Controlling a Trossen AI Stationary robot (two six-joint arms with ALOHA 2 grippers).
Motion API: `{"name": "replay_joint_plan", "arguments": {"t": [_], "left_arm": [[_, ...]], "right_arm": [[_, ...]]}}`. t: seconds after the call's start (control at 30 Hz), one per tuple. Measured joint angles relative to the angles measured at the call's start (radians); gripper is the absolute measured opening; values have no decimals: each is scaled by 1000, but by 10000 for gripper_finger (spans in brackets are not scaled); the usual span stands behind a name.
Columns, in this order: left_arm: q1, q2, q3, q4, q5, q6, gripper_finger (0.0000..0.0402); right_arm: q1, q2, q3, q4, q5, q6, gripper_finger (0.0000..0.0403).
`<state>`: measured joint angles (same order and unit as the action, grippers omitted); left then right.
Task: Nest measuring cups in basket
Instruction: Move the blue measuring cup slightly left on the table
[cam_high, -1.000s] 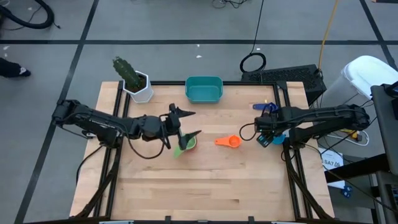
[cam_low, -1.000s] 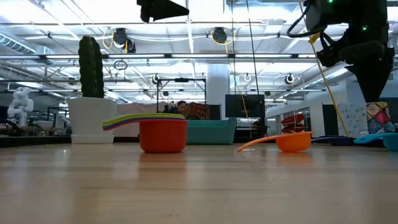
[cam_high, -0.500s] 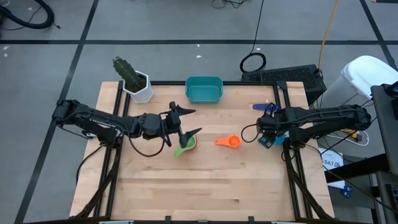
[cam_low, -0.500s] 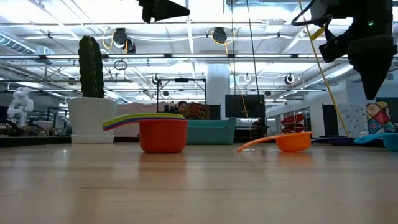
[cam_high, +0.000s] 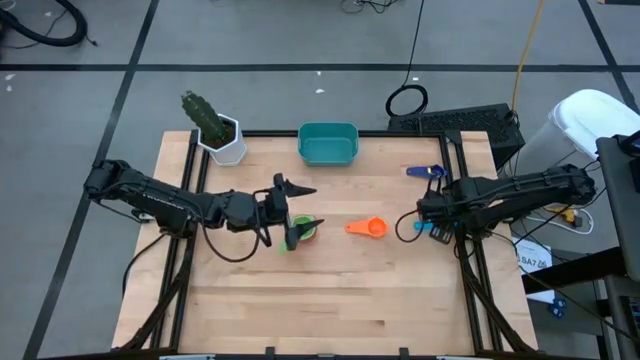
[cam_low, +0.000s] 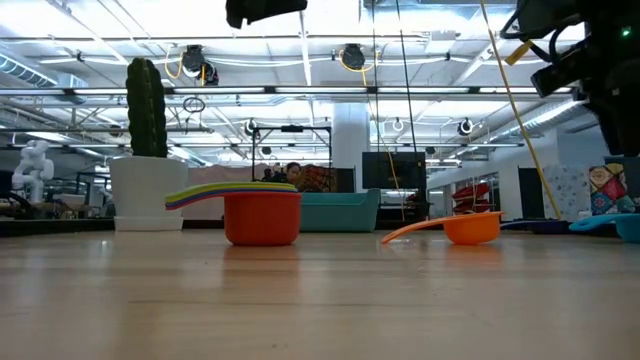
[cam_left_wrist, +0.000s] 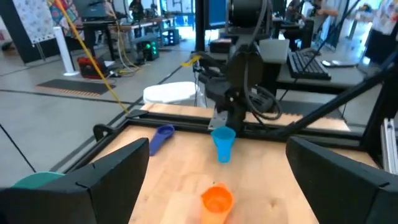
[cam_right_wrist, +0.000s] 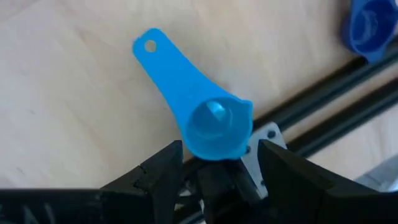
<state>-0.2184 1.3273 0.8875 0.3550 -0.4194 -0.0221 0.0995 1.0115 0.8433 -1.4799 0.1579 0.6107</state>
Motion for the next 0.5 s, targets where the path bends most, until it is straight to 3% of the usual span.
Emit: {"name": "replay_joint_plan", "arguments": {"t": [0.17,0.5], "left_arm": [[-6,0,0,66,0,-13,379],[-8,0,0,6,0,-93,379]], "right_arm": [[23,0,0,13,-34,-12,201],[77,16,-50,56,-107,-50,201]]}}
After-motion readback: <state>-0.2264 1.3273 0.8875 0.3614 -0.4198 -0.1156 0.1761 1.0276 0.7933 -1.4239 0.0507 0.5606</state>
